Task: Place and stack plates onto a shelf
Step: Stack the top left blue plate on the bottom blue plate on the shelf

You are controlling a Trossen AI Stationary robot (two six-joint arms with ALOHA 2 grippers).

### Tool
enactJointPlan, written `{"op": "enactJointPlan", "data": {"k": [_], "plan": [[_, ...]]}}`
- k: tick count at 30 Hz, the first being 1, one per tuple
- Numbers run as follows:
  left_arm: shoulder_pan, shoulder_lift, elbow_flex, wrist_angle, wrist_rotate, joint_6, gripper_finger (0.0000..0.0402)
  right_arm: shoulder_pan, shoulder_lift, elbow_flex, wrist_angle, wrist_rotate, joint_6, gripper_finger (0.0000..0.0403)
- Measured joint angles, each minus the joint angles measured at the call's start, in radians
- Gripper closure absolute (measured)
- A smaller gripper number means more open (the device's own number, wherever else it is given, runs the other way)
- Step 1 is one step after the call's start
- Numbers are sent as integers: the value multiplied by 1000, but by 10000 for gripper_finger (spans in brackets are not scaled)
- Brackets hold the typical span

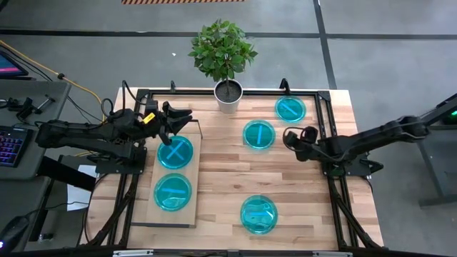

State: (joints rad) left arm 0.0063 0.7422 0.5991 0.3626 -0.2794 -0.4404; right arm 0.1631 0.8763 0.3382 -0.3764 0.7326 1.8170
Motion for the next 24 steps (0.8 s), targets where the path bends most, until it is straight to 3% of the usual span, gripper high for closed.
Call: {"op": "enactJointPlan", "data": {"k": [6,10,17,24], "plan": [[0,0,0,0,0,0,255,-69,120,0,184,-7,-48,223],[0,0,0,0,0,0,255,-104,222,0,245,-9,38,218],[0,0,0,0,0,-1,255,-168,415,66,262,-36,112,217],[0,0,0,0,-1,-1,255,-223,610,173,265,-145,38,217]]}}
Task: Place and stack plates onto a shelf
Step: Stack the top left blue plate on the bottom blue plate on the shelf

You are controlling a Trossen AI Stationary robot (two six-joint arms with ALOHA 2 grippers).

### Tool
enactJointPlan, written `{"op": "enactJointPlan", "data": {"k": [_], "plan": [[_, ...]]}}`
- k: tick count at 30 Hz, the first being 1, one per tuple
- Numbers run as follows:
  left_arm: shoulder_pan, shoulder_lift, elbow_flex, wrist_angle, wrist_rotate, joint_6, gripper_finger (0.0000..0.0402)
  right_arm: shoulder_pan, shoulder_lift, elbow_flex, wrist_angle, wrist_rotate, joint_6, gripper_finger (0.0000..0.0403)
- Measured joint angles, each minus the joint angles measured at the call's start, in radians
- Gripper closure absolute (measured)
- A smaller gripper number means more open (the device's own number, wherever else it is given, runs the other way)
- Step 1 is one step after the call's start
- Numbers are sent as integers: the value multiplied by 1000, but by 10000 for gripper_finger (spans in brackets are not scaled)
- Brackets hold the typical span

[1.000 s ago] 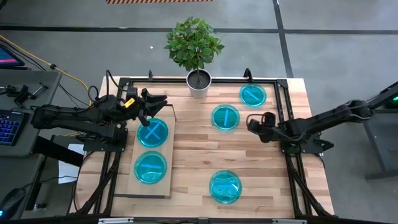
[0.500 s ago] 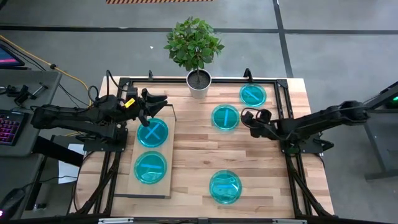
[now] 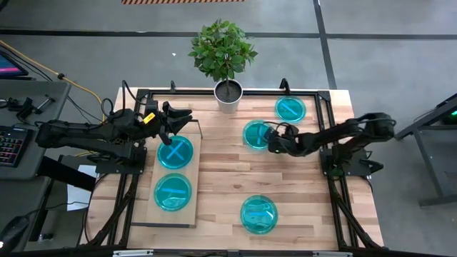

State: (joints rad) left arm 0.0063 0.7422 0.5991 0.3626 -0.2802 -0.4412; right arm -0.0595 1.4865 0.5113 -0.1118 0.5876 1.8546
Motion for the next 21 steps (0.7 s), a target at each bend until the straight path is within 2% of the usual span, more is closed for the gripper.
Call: {"op": "enactJointPlan", "data": {"k": [5,8,11,15,21], "plan": [[0,0,0,0,0,0,255,-10,90,41,5,-2,-15,218],[0,0,0,-4,0,0,255,-10,116,49,10,2,-13,231],[0,0,0,-8,0,0,255,-13,125,49,-23,-7,64,279],[0,0,0,-8,0,0,255,-13,122,46,-68,-21,91,382],[0,0,0,-9,0,-1,255,-6,60,42,-89,-39,18,400]]}}
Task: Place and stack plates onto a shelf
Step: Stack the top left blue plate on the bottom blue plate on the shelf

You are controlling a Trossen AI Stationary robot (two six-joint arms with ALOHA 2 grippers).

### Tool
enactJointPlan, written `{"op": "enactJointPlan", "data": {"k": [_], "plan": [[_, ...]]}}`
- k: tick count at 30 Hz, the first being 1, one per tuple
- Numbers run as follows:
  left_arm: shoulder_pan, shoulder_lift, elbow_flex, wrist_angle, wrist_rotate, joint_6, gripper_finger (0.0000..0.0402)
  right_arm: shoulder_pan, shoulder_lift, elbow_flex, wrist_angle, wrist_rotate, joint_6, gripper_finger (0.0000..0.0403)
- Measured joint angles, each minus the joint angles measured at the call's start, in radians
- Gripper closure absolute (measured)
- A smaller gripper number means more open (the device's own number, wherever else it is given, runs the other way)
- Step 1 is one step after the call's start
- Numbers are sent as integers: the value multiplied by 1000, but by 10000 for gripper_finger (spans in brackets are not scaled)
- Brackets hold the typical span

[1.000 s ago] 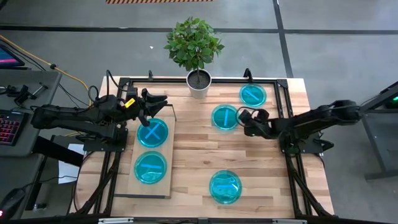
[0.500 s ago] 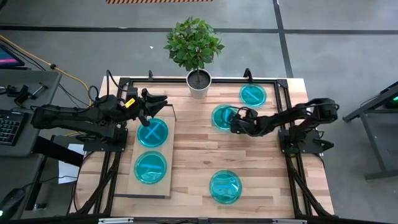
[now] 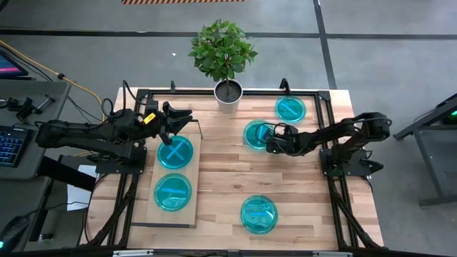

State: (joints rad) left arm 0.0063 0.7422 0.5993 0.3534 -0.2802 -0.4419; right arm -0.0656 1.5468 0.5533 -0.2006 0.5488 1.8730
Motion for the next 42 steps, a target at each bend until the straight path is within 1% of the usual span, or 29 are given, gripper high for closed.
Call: {"op": "enactJointPlan", "data": {"k": [2,5,11,15,18,21,23,25,28,32,33,37,42], "plan": [[0,0,0,0,0,0,255,11,-46,-4,-25,13,-21,400],[0,0,0,0,0,0,255,23,-131,-2,-43,61,-88,402],[0,0,0,-16,0,0,255,42,-317,-2,-65,76,-293,403],[0,0,0,-24,0,0,255,58,-432,-1,-63,60,-418,403],[0,0,0,-24,0,0,255,69,-498,-1,-60,0,-514,403],[0,0,0,-24,0,0,255,85,-531,0,-35,-101,-599,403],[0,0,0,-24,0,0,255,101,-531,0,11,-176,-625,403],[0,0,0,-25,0,0,255,130,-511,0,73,-213,-624,403],[0,0,0,-26,0,0,255,179,-451,0,207,-201,-625,403],[0,0,0,-25,-3,0,255,226,-308,8,434,-166,-618,403],[0,0,0,-24,-10,0,255,233,-264,23,467,-165,-617,403],[0,0,0,-19,-20,-2,255,251,-79,156,493,-192,-624,403],[0,0,0,-19,-20,-2,255,248,148,394,484,-253,-717,403]]}}
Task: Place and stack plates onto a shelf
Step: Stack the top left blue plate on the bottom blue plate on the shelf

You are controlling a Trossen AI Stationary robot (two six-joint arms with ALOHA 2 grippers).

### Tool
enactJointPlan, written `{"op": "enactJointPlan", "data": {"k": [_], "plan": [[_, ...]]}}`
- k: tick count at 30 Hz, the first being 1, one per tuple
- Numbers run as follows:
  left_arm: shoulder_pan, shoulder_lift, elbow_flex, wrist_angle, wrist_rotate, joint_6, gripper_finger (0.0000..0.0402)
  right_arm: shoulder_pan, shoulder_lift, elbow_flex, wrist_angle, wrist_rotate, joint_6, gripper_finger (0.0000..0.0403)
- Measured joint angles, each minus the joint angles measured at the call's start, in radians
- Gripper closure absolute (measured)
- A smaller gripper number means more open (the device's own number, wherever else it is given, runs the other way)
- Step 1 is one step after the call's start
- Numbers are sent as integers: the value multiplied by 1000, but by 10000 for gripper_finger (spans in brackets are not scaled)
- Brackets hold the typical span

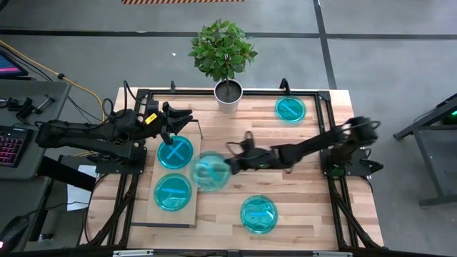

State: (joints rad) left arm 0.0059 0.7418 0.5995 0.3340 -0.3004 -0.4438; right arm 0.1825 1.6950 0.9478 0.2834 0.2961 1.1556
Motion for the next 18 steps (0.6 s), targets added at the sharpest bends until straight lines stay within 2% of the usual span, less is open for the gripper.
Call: {"op": "enactJointPlan", "data": {"k": [8,18], "plan": [[0,0,0,0,0,0,255,-34,302,374,-62,-154,-126,403],[0,0,0,-1,1,0,255,-29,553,661,-109,-240,-121,403]]}}
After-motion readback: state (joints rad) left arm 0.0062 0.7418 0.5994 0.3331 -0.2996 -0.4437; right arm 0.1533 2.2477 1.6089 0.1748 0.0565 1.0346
